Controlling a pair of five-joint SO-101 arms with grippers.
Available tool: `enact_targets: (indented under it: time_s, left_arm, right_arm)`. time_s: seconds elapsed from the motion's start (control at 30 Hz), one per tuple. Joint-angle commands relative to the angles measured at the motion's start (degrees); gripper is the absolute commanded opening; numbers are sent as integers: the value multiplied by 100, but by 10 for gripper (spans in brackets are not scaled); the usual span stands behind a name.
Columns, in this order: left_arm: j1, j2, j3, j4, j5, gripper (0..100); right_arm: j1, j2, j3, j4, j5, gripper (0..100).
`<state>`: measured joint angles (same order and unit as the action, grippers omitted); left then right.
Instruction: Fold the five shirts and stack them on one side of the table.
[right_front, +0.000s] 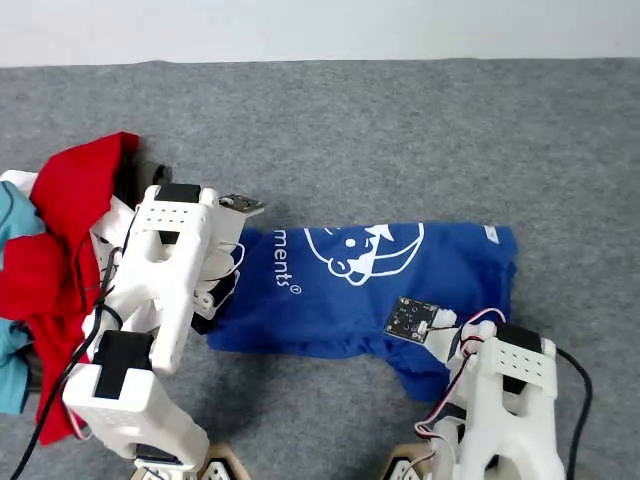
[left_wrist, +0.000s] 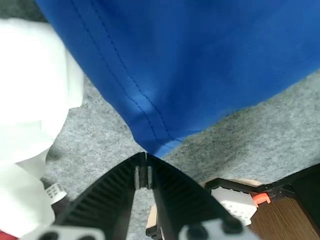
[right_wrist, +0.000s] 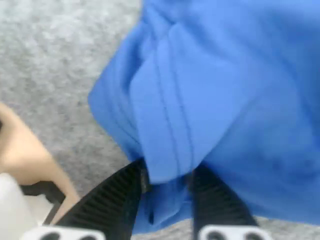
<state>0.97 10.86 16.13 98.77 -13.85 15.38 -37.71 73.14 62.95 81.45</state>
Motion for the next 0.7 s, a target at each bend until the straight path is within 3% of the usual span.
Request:
enact_targets:
  time_s: [0.0,0.37,0.67]
  left_arm:
    - [-9,-211,-13,167,-44,4]
    - [-9,-211,-13,167,-44,4]
    - [-9,-211,-4,167,-44,4]
  right_arm:
    - [40,40,79,-13,62,20]
    - [22,57,-1116,831,18,10]
    - [-602,110,-1389,-4,-782,10]
